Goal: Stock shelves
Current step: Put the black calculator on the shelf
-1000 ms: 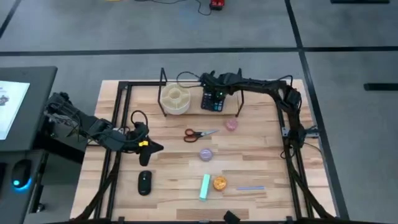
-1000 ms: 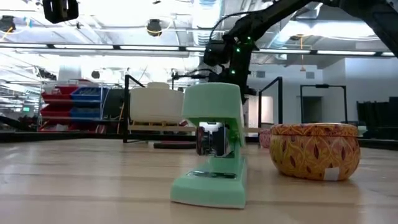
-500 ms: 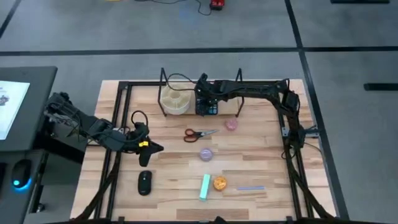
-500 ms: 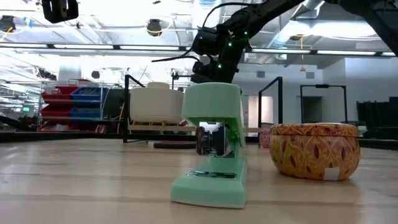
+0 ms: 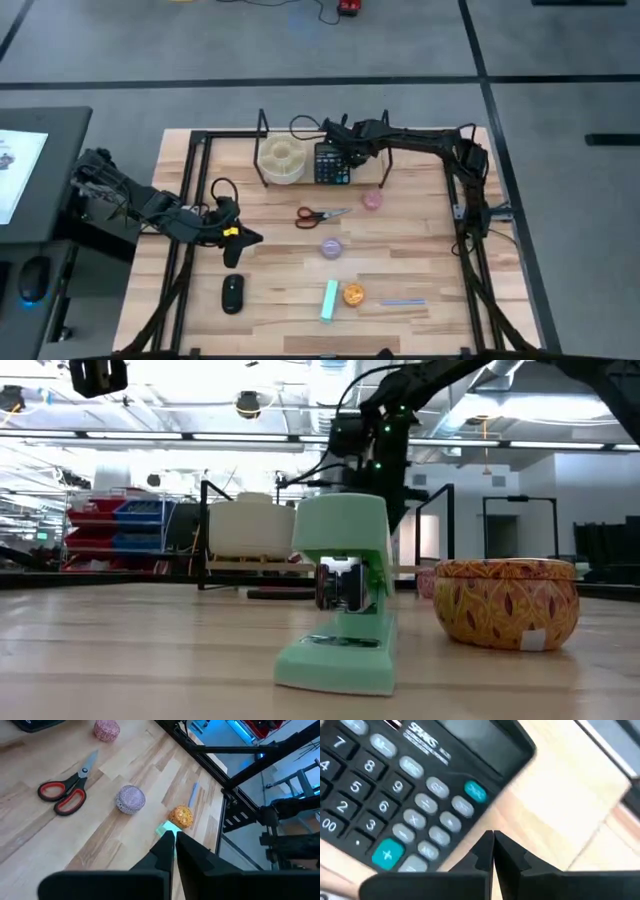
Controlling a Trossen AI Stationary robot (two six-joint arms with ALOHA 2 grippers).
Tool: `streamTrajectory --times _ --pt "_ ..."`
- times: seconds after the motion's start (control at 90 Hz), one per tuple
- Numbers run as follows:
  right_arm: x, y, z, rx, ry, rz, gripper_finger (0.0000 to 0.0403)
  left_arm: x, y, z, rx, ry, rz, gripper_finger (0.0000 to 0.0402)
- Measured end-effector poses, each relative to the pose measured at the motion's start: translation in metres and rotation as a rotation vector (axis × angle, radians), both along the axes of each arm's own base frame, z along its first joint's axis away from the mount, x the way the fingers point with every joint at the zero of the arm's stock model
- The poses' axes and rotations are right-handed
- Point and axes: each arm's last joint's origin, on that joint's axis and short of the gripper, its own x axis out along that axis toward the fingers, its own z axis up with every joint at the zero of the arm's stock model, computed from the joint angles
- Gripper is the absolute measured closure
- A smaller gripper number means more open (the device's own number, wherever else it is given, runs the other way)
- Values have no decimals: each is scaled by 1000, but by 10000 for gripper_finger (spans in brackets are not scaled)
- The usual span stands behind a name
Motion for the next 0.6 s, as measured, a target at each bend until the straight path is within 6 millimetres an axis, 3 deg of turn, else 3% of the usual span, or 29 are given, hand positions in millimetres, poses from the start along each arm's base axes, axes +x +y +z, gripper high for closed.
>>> streamTrajectory --times 0.278,0.6 --pt "-9 -4 -29 121 -33 -102 403 0 0 0 11 0 -1 402" --pt "2 3 -32 166 -161 -131 403 0 0 0 18 -2 -3 402"
